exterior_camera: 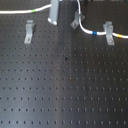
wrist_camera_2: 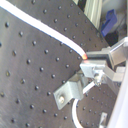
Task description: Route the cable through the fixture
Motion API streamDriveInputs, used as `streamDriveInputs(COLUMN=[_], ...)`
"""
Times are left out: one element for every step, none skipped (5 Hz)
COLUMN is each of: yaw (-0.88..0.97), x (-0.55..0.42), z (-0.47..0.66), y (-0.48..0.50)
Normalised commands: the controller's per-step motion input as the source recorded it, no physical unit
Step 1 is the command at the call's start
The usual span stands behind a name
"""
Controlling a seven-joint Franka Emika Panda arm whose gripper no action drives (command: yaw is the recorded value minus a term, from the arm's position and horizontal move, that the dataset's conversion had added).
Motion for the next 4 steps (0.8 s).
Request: streamDriveInputs(yaw=[-0.12, 0.19, 0.35, 0.29], x=[0.137, 0.006, 0.004, -0.011], z=[0.22, 0.18, 0.20, 0.32], y=[-0.045, 0.011, 0.003, -0.081])
